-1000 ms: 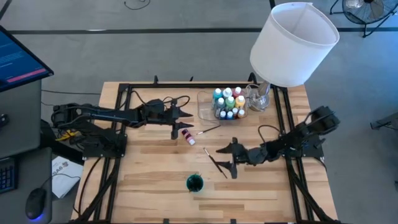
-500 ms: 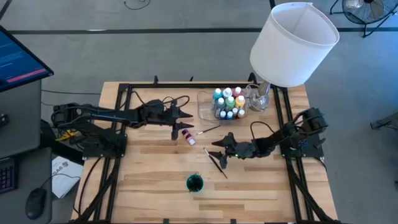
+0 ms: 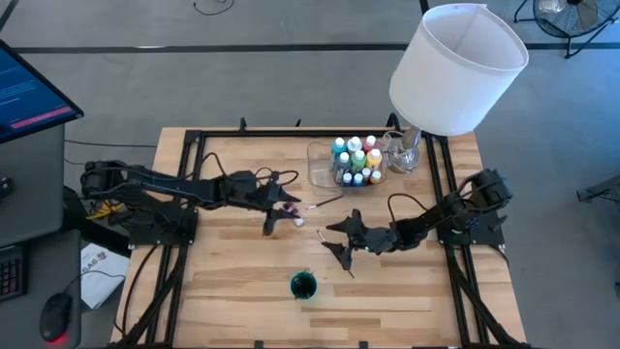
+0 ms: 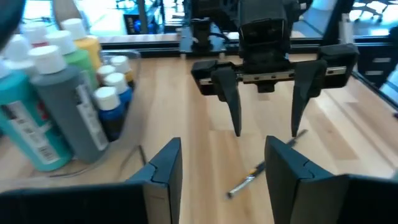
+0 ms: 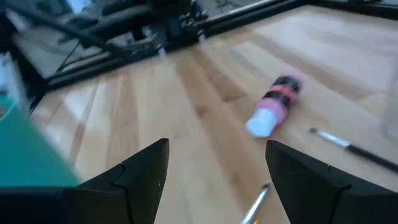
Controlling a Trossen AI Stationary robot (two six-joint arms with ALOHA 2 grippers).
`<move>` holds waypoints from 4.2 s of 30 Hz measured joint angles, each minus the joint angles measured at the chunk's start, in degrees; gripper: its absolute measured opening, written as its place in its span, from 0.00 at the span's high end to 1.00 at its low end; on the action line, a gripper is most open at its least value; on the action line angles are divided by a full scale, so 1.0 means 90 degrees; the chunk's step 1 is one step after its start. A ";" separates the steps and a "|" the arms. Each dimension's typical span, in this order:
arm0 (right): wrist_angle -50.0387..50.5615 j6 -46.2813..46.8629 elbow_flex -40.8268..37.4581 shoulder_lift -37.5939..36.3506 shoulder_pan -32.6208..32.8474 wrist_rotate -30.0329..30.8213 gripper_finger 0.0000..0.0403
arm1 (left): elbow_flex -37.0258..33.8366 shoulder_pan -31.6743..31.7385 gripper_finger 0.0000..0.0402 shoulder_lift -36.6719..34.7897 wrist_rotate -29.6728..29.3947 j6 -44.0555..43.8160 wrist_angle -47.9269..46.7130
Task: Pick & Place Paint Supplies
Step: Put the silver paintbrush into the green cup
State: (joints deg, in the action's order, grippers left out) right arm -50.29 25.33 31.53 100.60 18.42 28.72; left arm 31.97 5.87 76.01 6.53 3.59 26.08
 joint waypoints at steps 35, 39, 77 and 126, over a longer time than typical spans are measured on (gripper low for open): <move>0.6441 0.0458 0.2824 -0.0023 0.0011 -0.1708 0.35 | 0.0002 -0.0357 0.70 0.0000 -0.0122 -0.0126 -0.0076; 0.7241 0.0402 0.3212 -0.0261 0.0232 -0.1708 0.36 | 0.0005 -0.0371 0.70 0.0000 -0.0121 -0.0128 -0.0077; 0.5485 -0.2191 0.3230 -0.1251 0.1390 -0.0708 1.00 | -0.0015 -0.0371 0.70 0.0000 -0.0119 -0.0148 -0.0082; 0.0208 -0.1889 0.0677 -0.1248 0.1195 -0.0499 1.00 | -0.0017 -0.0371 0.70 0.0002 -0.0119 -0.0192 -0.0021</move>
State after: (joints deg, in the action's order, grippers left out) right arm -48.42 8.33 37.63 89.36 29.17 24.23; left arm 31.81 2.52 76.03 5.45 1.87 25.89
